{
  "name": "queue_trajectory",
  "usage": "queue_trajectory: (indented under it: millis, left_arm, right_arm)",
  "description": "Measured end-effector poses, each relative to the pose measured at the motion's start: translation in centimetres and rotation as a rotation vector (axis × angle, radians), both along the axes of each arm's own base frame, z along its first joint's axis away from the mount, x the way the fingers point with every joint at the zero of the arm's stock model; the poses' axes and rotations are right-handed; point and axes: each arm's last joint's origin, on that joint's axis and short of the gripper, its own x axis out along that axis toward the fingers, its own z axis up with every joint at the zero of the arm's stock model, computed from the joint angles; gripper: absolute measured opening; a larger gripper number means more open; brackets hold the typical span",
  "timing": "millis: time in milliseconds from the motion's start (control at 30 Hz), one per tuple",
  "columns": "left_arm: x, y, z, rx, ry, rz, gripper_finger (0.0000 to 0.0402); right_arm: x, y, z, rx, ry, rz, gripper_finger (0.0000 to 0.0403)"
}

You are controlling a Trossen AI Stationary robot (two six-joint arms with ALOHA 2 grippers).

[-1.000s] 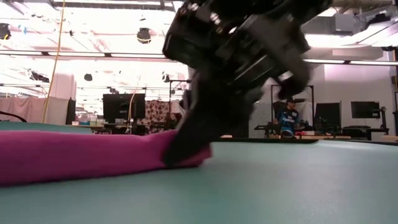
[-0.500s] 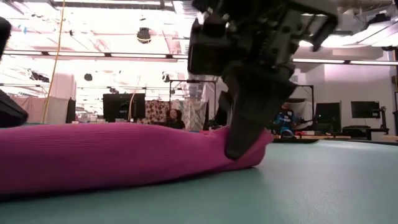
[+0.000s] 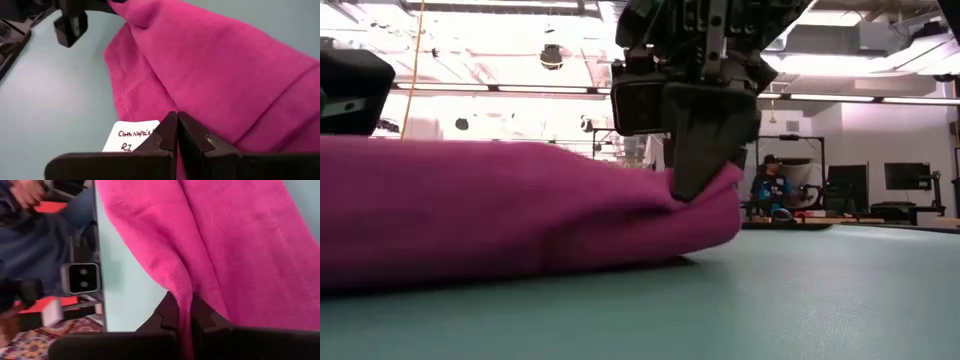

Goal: Roll towel
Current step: Roll the pink towel

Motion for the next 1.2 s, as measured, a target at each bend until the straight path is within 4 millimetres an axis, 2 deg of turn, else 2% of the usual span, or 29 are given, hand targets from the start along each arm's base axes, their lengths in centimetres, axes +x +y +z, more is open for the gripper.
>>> queue_trajectory:
  millis: [400,700,1067,1200]
  left_arm:
    - [0.0,0.0,-0.1,-0.013,0.007,0.0,0.0]
    - [0.0,0.0,-0.1,-0.026,0.032,-0.023,0.0]
    - [-0.1,0.0,-0.1,-0.023,0.032,-0.023,0.0]
    - [-0.8,-0.3,0.3,0.018,0.009,0.019,0.0]
  right_arm:
    - [0.7,-3.1,-0.2,0.056,0.12,-0.213,0.0024]
    - [1.0,-5.3,-0.2,0.066,0.137,-0.297,0.0024]
    - [1.1,-5.6,-0.5,0.012,0.117,-0.315,0.0024]
    - [1.0,-5.5,-0.6,-0.018,0.108,-0.317,0.0024]
